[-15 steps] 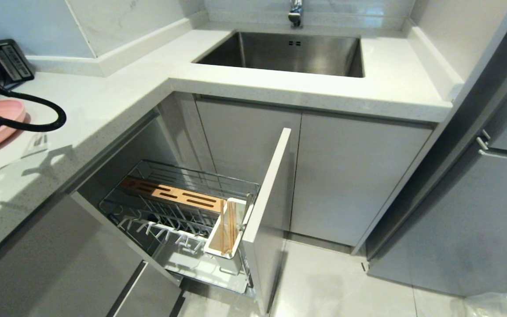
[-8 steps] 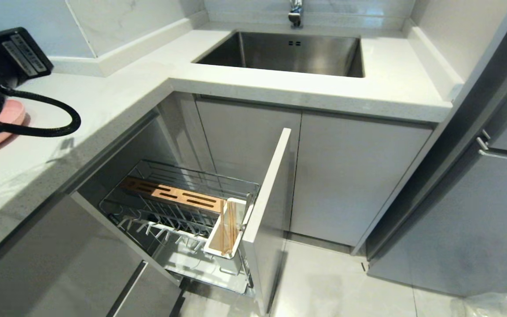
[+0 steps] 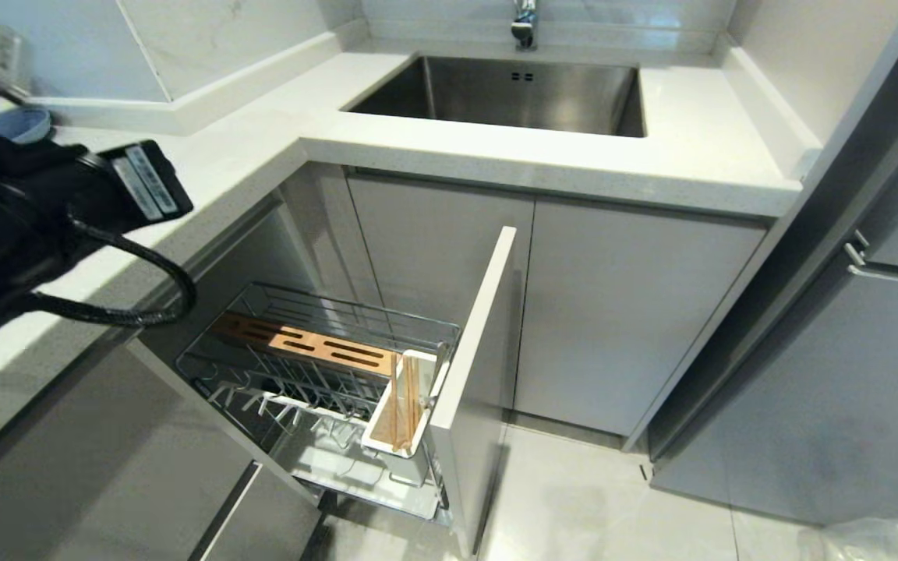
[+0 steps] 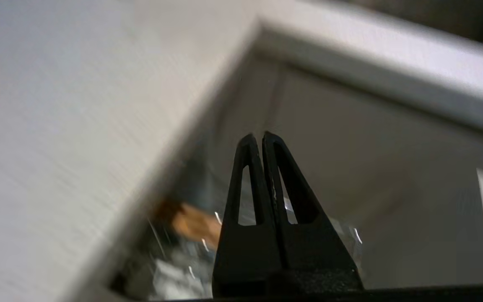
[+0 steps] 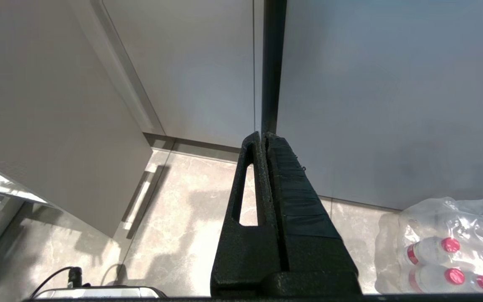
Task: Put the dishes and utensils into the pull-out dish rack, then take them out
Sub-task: Take the chopsticks out of the cupboard
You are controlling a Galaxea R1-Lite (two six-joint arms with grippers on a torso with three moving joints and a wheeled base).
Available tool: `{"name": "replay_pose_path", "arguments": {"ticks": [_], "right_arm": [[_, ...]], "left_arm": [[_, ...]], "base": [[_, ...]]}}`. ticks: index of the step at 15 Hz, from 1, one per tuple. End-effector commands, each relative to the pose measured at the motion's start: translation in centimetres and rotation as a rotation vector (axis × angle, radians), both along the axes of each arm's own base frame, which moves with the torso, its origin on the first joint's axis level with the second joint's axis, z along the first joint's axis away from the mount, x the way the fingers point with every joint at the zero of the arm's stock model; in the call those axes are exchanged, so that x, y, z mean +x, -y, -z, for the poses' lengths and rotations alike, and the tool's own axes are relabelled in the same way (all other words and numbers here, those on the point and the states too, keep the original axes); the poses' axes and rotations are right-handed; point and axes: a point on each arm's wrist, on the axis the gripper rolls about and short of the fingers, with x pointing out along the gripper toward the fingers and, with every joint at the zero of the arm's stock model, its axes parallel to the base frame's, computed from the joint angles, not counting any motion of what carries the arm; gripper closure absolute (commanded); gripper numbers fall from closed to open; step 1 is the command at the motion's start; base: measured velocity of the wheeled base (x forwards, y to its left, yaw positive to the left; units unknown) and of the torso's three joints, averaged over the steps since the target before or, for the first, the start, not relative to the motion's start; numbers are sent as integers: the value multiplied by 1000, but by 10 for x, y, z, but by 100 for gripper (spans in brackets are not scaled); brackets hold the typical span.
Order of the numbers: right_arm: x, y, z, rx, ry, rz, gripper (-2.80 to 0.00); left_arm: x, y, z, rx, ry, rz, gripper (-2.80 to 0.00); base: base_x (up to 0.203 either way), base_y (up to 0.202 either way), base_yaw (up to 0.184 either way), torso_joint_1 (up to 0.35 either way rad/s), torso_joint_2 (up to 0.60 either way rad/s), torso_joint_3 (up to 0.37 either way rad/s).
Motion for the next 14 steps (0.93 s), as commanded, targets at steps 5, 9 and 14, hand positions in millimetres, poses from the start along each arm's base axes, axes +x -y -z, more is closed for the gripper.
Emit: {"name": "replay_pose_path", "arguments": {"ticks": [5,9,14], "right_arm": [[0,0,0,0,-1,0,0],[0,0,0,0,-1,0,0],[0,0,0,0,-1,0,0]], "left_arm": [[14,45,52,63,-344,84,0],[25,62,91,170,-559,64,0],[31,76,121,211,-714,86,0]], "base": [[0,0,0,0,0,0],[0,0,0,0,0,0],[0,0,0,0,0,0]]}}
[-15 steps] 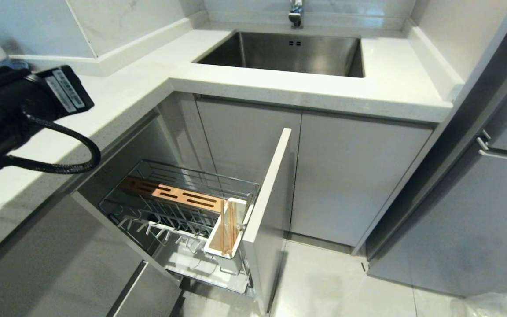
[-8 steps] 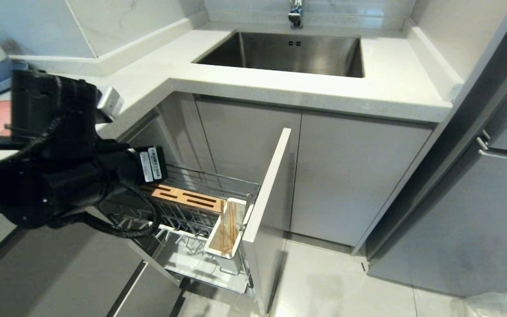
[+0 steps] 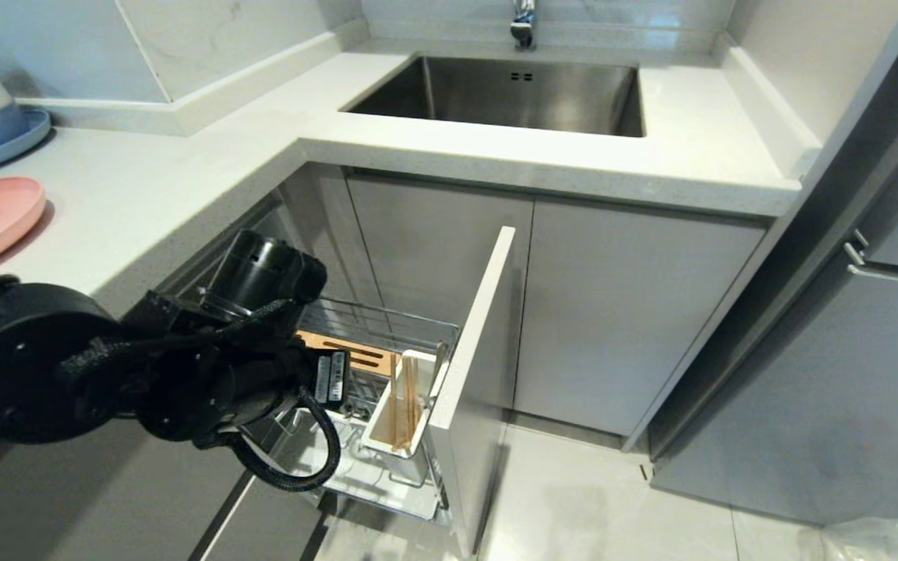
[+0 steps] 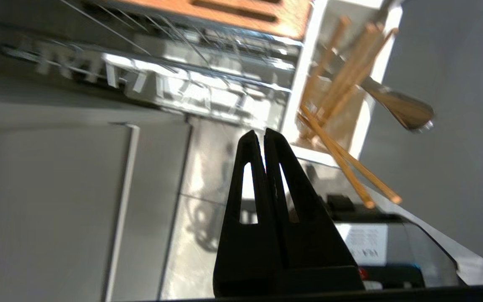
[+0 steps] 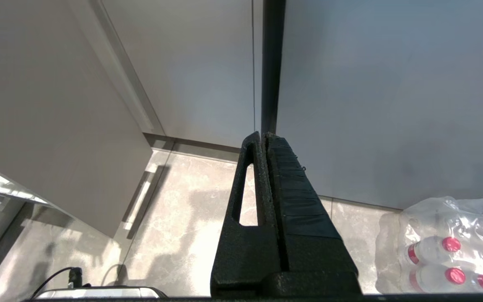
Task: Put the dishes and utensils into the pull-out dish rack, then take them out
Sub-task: Take the chopsticks out of the cupboard
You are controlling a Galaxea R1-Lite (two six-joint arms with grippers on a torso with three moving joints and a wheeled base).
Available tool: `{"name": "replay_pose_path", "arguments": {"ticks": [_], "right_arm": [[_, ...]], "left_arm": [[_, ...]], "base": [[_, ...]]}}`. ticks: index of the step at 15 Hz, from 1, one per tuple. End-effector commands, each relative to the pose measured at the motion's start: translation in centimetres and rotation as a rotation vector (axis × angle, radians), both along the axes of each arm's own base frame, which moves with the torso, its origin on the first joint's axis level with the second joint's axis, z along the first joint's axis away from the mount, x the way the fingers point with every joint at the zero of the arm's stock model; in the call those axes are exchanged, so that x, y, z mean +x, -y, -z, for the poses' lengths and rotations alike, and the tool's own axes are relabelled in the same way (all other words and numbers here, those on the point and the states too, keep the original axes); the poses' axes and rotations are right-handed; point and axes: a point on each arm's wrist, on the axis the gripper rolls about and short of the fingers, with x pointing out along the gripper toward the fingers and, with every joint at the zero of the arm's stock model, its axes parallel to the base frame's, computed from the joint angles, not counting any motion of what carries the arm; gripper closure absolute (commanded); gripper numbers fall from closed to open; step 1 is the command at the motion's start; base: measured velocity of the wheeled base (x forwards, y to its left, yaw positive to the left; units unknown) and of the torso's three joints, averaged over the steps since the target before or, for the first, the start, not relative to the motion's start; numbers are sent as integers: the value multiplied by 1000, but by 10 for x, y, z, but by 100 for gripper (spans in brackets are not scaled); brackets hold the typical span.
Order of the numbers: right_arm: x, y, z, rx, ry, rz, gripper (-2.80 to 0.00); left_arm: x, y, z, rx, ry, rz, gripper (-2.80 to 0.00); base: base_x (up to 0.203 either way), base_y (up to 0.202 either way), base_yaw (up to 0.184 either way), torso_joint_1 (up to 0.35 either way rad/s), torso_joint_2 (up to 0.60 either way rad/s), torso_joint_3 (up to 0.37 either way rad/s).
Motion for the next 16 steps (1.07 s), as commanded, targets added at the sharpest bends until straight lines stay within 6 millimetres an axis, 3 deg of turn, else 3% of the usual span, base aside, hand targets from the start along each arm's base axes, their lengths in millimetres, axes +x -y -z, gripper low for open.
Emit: {"name": "replay_pose_path", "arguments": {"ticks": [1,11,13,16], "right_arm": [[0,0,0,0,-1,0,0],[0,0,0,0,-1,0,0],[0,0,0,0,-1,0,0],[0,0,0,0,-1,0,0]], "left_arm": [[5,5,9,14,-29,3,0],[42,20,40,-121,-16,-60,0],[45,21,42,-141,-8,-73,-280],[50,25,52,-139,-27,-80,-280]], "base": [[0,0,0,0,0,0],[0,0,0,0,0,0],[0,0,0,0,0,0],[0,0,0,0,0,0]]}}
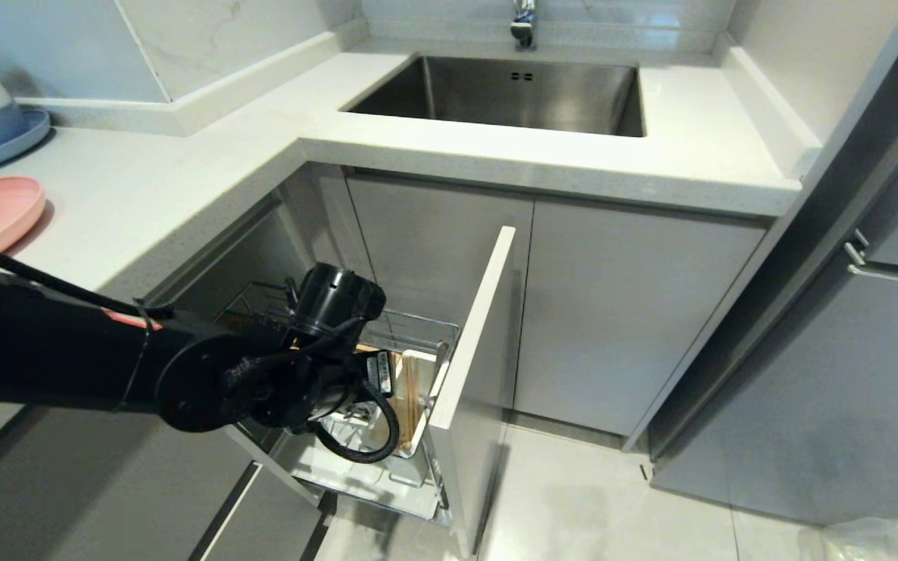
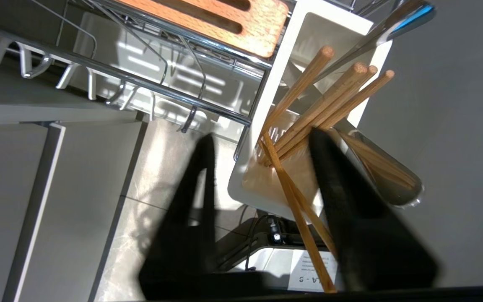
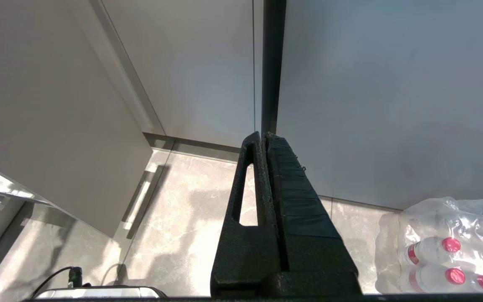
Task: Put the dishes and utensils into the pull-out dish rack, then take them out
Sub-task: Take the chopsticks out of the cupboard
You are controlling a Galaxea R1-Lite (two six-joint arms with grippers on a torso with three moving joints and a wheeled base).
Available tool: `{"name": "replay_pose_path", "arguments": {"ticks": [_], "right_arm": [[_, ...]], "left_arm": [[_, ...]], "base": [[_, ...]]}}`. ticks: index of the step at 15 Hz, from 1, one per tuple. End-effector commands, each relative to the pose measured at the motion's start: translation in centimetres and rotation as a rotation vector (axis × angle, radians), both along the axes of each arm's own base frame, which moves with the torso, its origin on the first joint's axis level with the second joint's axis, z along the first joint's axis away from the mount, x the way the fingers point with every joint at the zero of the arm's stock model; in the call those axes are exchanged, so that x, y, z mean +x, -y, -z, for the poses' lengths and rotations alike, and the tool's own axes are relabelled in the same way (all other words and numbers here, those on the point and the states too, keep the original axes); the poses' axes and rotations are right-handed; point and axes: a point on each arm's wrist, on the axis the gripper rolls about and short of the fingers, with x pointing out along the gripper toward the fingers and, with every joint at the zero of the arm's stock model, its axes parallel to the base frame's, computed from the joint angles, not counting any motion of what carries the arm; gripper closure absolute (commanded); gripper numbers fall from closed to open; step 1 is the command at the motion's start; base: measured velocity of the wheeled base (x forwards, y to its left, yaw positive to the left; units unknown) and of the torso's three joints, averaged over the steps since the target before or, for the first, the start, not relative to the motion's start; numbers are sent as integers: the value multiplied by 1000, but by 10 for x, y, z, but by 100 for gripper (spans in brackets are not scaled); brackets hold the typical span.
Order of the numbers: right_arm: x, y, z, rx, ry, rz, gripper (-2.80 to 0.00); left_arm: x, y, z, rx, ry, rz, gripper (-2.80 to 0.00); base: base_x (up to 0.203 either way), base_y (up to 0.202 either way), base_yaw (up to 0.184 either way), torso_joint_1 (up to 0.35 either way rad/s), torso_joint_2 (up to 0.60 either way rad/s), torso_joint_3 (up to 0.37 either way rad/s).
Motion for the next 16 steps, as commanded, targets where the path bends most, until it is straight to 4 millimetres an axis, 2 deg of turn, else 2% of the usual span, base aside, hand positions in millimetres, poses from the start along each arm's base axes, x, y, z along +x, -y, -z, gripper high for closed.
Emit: {"name": "replay_pose_path", "arguments": {"ticks": [1,7,16], "right_arm": [[0,0,0,0,-1,0,0],[0,0,0,0,-1,0,0],[0,0,0,0,-1,0,0]], "left_arm": [[5,3,10,13,-20,-4,-280],[22,5,25,-15,9,-35,-280],[28,5,34,-8,2,-47,-280]], "base": [[0,0,0,0,0,0],[0,0,0,0,0,0],[0,0,0,0,0,0]]}}
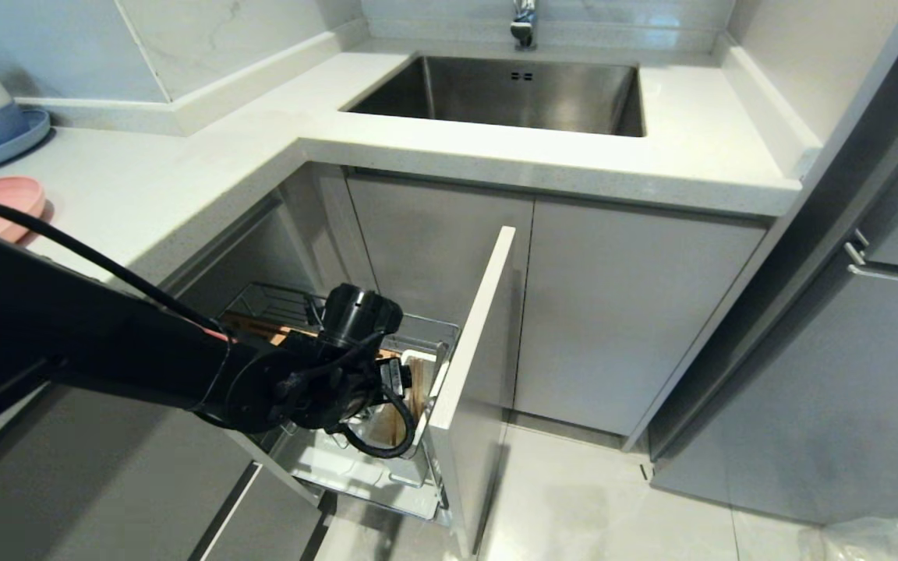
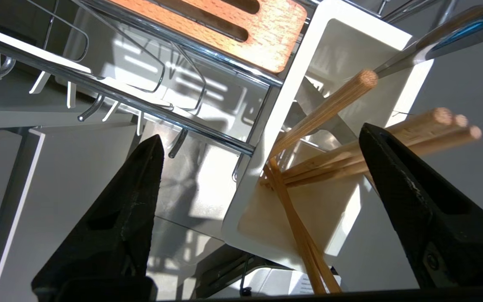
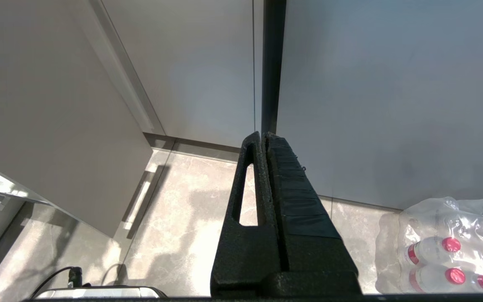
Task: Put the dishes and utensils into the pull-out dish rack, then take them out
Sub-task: Take the chopsticks out of the cupboard
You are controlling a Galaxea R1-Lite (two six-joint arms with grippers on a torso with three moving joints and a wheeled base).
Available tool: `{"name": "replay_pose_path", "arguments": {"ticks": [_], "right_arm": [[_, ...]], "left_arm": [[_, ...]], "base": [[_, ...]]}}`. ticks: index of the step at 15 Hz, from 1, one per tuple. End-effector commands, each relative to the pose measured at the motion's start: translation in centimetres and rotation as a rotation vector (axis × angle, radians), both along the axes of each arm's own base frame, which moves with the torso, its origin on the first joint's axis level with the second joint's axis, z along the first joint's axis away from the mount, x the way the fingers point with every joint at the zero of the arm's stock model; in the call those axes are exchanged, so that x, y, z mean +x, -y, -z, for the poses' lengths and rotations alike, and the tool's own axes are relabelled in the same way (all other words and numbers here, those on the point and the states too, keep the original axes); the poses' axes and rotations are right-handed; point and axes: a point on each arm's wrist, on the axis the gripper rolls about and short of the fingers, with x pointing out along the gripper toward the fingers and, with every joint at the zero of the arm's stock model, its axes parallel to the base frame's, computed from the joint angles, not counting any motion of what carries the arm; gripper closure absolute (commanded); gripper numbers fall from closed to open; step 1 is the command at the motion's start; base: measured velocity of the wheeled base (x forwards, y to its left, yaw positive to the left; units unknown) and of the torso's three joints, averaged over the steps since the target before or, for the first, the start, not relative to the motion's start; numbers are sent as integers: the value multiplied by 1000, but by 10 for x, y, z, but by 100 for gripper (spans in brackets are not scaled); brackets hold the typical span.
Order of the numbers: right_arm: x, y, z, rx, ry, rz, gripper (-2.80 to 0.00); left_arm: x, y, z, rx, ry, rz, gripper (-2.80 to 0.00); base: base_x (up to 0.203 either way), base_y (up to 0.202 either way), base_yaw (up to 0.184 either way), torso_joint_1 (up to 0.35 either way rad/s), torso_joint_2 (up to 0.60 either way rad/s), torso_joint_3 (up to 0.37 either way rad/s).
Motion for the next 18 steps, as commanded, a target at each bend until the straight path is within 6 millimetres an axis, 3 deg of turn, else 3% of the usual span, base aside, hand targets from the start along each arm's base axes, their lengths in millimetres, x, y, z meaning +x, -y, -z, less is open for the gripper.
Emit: {"name": "replay_pose_path", "arguments": {"ticks": [1,7,18], "right_arm": [[0,0,0,0,-1,0,0],[0,0,0,0,-1,0,0],[0,0,0,0,-1,0,0]], "left_arm": [[1,0,2,1,-1,-5,-280],[13,-2,1,-59,74,-40,-280],[27,3,28,-56,110,-79,-280]], "base": [[0,0,0,0,0,0],[0,0,0,0,0,0],[0,0,0,0,0,0]]}}
